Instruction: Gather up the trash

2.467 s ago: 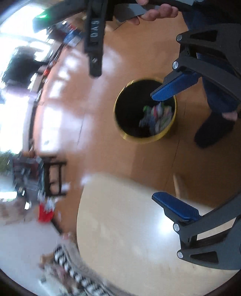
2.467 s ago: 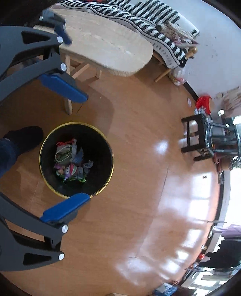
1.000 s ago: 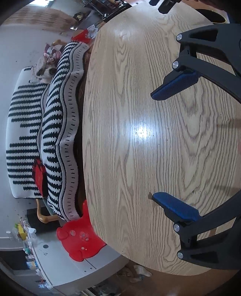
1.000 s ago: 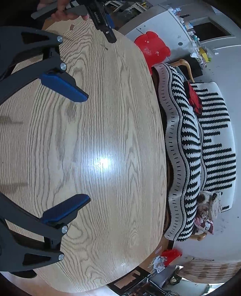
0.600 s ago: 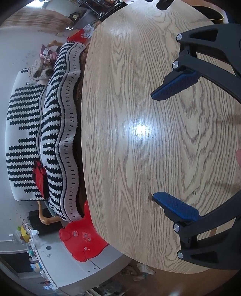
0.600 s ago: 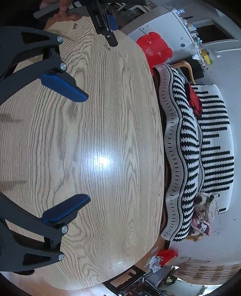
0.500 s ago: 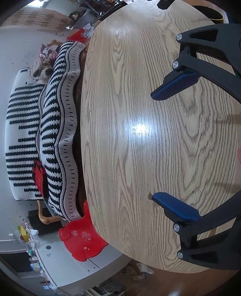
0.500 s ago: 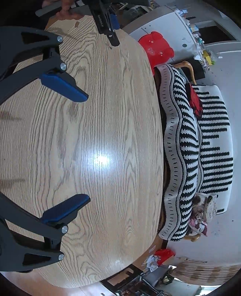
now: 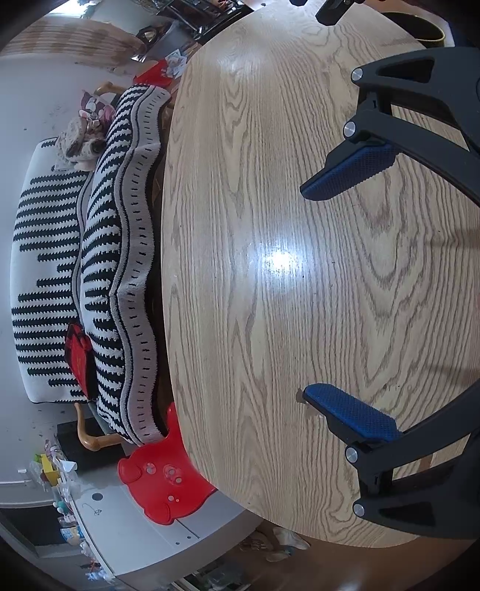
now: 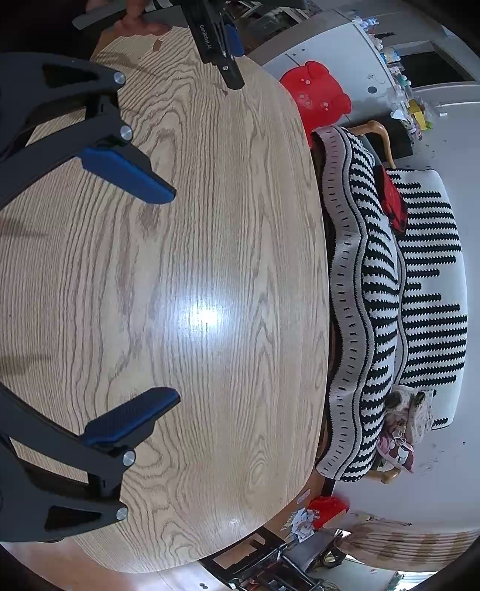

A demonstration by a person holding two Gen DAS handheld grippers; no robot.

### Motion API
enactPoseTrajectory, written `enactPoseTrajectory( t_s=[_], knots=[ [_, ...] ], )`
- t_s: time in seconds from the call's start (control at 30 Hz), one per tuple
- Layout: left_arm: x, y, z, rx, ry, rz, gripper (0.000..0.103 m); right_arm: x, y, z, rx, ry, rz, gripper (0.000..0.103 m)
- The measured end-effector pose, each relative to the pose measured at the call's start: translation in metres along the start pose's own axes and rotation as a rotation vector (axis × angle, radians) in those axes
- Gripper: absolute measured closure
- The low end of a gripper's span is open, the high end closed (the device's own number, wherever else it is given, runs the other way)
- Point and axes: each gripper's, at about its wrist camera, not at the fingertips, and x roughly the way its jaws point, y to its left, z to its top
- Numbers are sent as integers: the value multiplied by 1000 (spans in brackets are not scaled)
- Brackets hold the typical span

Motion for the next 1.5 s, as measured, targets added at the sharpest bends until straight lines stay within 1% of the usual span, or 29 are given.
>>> enactPoseTrajectory(
  t_s=[1.2, 1.5],
  knots=[
    [5, 0, -2, 1, 2, 0, 7, 1, -1, -2, -1, 7, -1, 7],
    [9, 0, 2, -7, 8, -15, 7, 1, -2, -5, -6, 6, -1, 7]
  ],
)
